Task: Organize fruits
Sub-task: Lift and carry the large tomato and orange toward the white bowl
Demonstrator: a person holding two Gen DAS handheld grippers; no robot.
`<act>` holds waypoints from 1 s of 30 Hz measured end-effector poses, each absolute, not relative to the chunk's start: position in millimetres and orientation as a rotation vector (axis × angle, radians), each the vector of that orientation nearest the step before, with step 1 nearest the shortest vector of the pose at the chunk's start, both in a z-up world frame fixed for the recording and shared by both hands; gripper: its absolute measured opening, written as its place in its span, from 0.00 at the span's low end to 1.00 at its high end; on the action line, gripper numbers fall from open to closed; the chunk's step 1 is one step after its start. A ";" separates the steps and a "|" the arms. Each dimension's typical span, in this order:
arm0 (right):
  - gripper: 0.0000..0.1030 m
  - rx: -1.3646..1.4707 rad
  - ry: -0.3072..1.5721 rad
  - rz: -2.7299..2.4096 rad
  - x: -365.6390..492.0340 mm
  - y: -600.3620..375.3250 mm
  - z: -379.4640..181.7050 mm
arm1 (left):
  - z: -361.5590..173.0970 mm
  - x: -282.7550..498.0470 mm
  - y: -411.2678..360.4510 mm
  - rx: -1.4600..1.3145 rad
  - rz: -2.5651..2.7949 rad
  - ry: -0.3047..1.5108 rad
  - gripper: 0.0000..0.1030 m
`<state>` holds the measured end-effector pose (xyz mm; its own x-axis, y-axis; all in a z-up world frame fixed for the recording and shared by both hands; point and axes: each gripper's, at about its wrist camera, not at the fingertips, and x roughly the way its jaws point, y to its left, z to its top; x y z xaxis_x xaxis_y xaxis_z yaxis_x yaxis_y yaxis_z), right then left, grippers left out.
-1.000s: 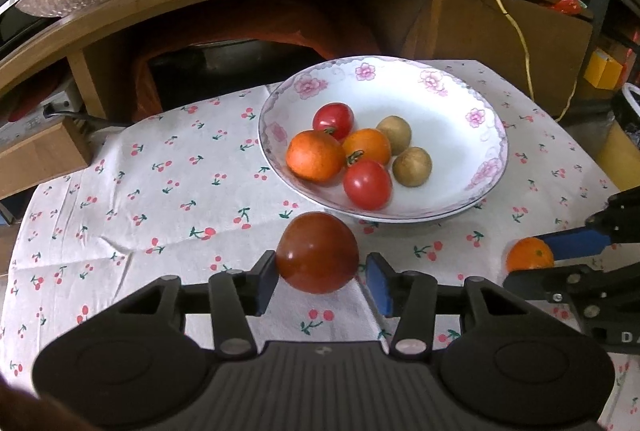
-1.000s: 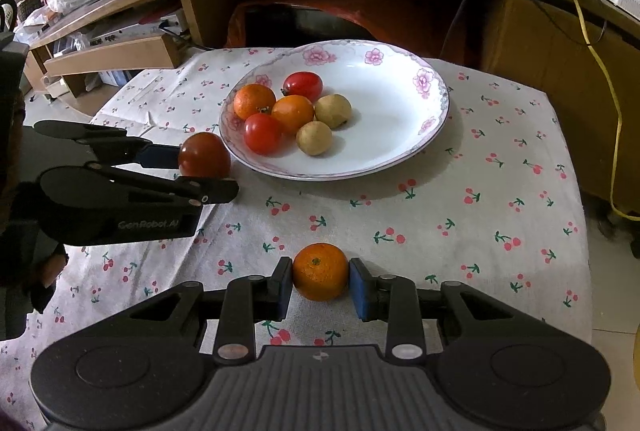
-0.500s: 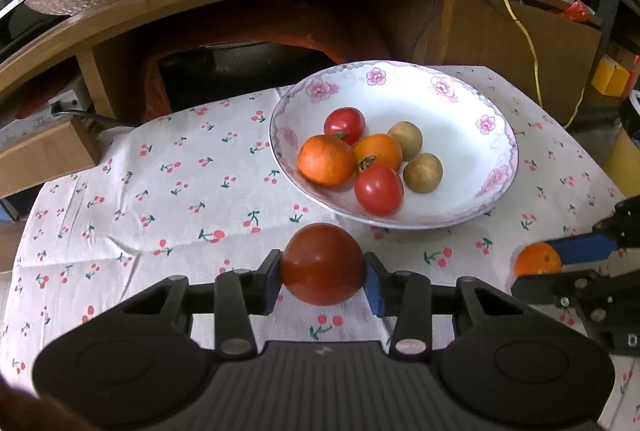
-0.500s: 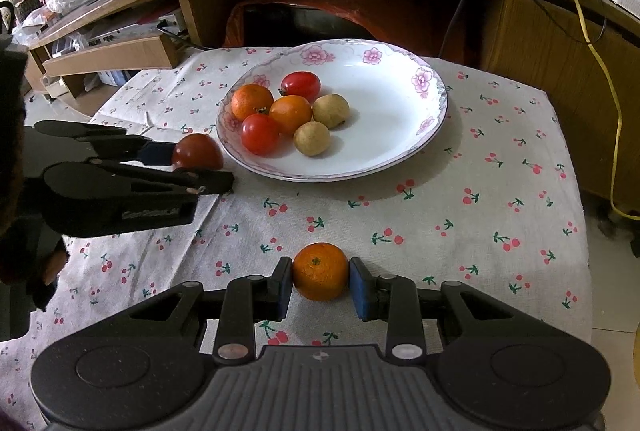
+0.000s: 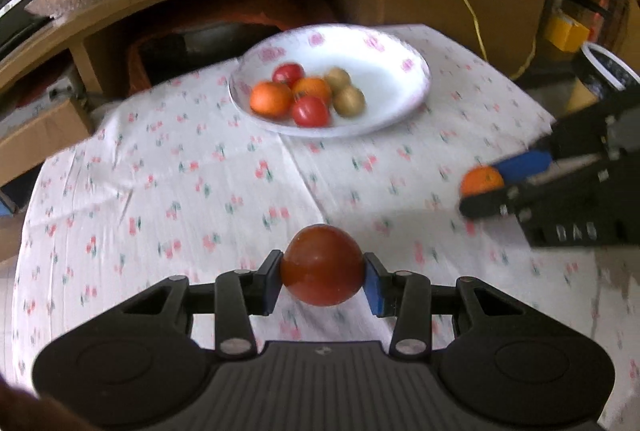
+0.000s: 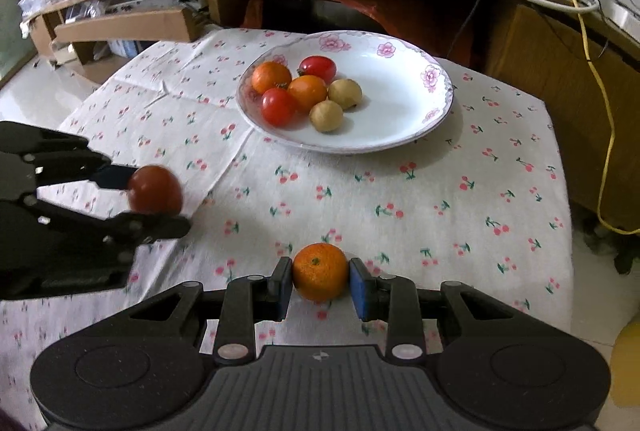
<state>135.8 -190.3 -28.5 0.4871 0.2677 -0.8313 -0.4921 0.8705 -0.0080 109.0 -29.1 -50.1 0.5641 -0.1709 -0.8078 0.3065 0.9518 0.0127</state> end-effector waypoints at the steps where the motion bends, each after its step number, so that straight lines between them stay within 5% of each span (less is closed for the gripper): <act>1: 0.29 -0.263 0.957 0.474 132.5 -190.8 -28.1 | -50.6 103.5 -28.9 0.162 -0.283 0.941 0.45; 30: 0.29 -0.225 1.043 0.387 30.5 -183.3 -19.5 | -37.1 12.0 -39.9 0.161 -0.249 1.046 0.45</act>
<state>30.5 -183.3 -19.5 0.4449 0.2042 -0.8720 -0.4144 0.9101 0.0017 12.0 -39.9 -37.1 0.4771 -0.1265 -0.8697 0.2791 0.9602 0.0134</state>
